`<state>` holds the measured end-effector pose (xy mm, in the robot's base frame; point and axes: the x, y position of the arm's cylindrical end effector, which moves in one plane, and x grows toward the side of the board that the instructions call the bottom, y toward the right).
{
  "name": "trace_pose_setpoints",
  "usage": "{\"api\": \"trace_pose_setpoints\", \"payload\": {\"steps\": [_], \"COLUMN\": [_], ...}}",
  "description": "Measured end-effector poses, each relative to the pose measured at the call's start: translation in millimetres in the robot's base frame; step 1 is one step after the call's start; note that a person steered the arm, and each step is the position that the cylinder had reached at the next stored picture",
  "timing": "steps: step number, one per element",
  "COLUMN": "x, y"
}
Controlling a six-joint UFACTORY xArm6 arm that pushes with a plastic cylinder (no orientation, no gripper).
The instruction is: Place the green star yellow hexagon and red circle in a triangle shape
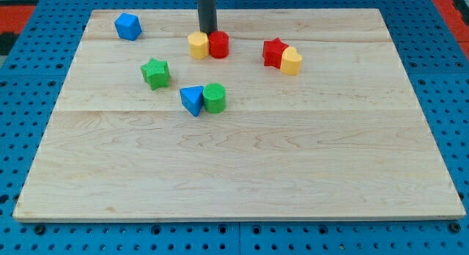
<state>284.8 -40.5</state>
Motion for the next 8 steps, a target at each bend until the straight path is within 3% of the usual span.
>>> {"api": "trace_pose_setpoints", "payload": {"steps": [1, 2, 4, 6, 8], "x": [53.2, 69.7, 55.8, 23.9, 16.6], "y": [51.0, 52.9, -60.3, -86.4, 14.2]}}
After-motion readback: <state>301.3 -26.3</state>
